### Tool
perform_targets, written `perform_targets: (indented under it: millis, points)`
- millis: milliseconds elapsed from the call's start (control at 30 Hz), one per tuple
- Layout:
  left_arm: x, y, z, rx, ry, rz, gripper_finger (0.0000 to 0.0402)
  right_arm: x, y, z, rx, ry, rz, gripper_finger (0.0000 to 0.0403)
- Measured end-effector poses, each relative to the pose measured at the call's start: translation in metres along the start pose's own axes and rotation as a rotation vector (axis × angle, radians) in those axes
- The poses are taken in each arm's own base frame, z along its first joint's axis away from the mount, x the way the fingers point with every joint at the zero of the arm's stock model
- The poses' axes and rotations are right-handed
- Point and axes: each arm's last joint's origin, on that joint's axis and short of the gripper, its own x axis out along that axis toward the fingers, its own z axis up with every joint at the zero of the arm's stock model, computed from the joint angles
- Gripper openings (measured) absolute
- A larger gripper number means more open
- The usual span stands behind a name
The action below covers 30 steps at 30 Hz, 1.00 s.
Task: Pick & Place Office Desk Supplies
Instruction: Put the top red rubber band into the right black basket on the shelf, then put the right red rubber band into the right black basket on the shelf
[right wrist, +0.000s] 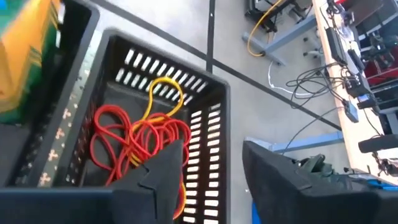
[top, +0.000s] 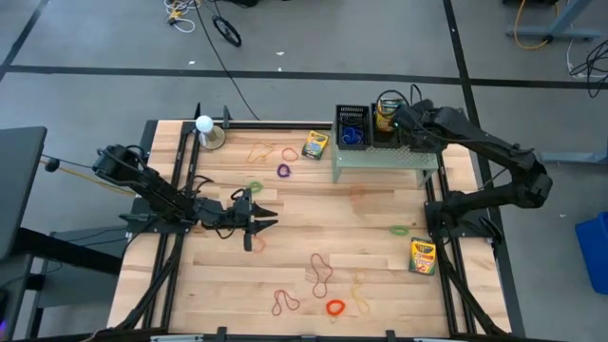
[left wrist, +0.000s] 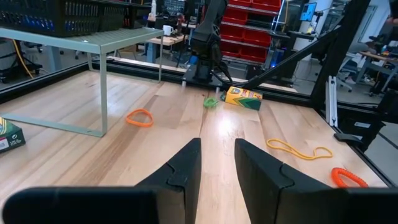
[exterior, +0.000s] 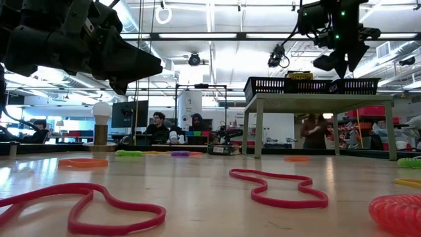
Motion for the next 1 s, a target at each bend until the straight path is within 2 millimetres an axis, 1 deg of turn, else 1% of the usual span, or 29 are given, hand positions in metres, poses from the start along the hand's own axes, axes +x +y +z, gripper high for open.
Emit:
perform_targets:
  millis: [100,167,233,333,467,500,533,667,767,900,1000]
  points:
    - [0.000,0.000,0.000,0.000,0.000,0.000,0.0104,-0.007,-0.001,0.003,0.006,-0.024,0.017,0.0185]
    - [0.000,0.000,0.000,0.000,0.000,0.000,0.0104,-0.012,-0.002,0.006,0.006,-0.043,0.033,0.0176]
    - [0.000,0.000,0.000,0.000,0.000,0.000,0.0104,-0.018,-0.003,0.008,-0.003,-0.053,0.062,0.0157]
    - [0.000,0.000,0.000,0.000,0.000,0.000,0.0104,-0.026,-0.001,0.008,-0.014,-0.059,0.123,0.0112]
    - [0.000,0.000,0.000,0.000,0.000,0.000,0.0104,-0.043,0.001,0.002,-0.053,-0.090,0.202,0.0032]
    - [0.000,0.000,0.000,0.000,0.000,0.000,0.0104,-0.047,0.001,-0.001,-0.067,-0.103,0.219,0.0017]
    - [0.000,0.000,0.000,0.000,0.000,0.000,0.0104,-0.052,0.000,-0.004,-0.073,-0.121,0.241,0.0009]
    - [0.000,0.000,0.000,0.000,0.000,0.000,0.0104,-0.073,-0.001,-0.017,-0.076,-0.193,0.333,0.0015]
    - [0.000,0.000,0.000,0.000,0.000,0.000,0.0104,-0.089,-0.001,-0.028,-0.096,-0.248,0.411,0.0005]
    - [0.000,0.000,0.000,0.000,0.000,0.000,0.0104,-0.112,0.008,-0.044,-0.146,-0.322,0.534,0.0008]
    - [0.000,0.000,0.000,0.000,0.000,0.000,0.0104,-0.132,0.020,-0.059,-0.196,-0.368,0.662,0.0004]
